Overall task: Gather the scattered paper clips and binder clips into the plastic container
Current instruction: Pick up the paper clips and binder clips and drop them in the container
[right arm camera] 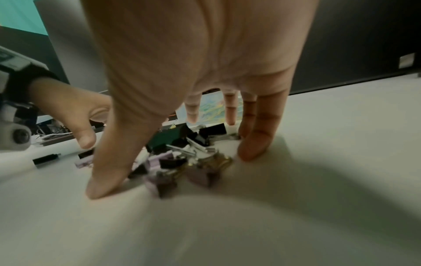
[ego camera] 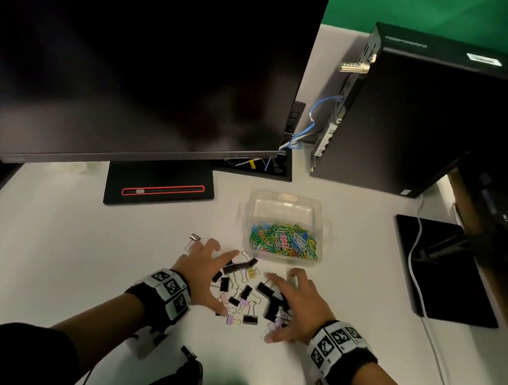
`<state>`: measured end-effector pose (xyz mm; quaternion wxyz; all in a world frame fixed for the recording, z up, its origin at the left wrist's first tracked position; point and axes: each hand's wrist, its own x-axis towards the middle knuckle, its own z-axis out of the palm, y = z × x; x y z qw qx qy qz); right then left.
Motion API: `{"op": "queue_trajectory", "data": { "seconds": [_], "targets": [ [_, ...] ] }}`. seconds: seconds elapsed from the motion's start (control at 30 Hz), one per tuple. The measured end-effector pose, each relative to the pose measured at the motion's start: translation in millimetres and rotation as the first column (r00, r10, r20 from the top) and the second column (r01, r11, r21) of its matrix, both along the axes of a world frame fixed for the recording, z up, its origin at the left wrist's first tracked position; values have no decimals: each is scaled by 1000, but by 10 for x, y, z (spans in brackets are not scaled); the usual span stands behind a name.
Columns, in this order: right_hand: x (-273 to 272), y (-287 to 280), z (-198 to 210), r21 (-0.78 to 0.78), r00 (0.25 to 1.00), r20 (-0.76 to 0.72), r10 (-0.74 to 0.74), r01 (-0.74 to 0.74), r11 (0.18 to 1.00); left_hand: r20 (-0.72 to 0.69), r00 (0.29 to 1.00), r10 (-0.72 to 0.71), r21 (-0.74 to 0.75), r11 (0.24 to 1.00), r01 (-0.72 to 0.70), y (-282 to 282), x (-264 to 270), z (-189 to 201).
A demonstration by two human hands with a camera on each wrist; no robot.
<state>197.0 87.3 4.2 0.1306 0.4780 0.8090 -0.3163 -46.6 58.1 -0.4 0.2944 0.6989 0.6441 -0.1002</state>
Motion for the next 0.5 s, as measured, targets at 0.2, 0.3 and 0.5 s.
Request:
{"op": "queue_trajectory", "data": {
  "seconds": [0.2, 0.3, 0.5],
  "targets": [
    [-132, 37, -70, 21, 992, -119, -27, 30, 999, 110, 988, 109, 28, 993, -113, -23, 320, -24],
    [-150, 51, -78, 50, 992, -120, -33, 39, 998, 133, 980, 146, 1, 989, -148, 40, 325, -9],
    [-186, 114, -6, 15, 992, -98, -78, 80, 997, 153, 979, 137, -44, 990, -132, 116, 287, -30]
  ]
}}
